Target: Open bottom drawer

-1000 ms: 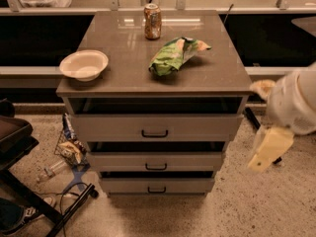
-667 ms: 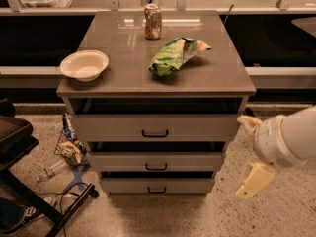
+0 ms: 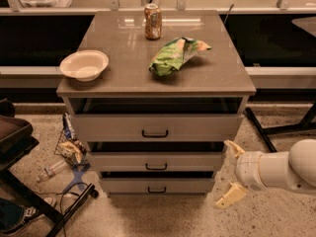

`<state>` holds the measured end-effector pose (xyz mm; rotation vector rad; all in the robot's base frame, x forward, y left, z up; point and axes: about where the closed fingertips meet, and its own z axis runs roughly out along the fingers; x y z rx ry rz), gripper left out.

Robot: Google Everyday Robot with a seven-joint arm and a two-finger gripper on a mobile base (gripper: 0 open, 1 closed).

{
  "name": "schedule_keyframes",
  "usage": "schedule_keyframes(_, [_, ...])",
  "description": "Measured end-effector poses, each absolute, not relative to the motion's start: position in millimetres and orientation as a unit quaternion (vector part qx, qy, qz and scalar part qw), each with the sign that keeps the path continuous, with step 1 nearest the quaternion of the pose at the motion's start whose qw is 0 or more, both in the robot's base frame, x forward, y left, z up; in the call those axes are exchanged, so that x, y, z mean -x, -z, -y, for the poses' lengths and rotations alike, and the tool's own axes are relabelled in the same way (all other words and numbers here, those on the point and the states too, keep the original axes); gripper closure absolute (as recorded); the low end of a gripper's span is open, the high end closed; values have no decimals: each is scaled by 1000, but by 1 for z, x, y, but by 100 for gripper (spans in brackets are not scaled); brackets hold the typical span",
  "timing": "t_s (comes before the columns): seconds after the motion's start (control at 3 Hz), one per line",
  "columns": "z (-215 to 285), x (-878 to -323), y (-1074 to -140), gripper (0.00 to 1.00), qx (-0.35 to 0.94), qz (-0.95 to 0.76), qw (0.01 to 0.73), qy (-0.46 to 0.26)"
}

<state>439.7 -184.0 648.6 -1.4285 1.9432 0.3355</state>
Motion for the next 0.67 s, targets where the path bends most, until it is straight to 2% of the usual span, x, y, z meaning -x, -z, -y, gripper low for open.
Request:
schedule_keyframes(0.33, [184,-440,-649,0,550,-749,346,-129])
schedule_keyframes(0.67, [172,-446,-599,0,544,-755,331,-156])
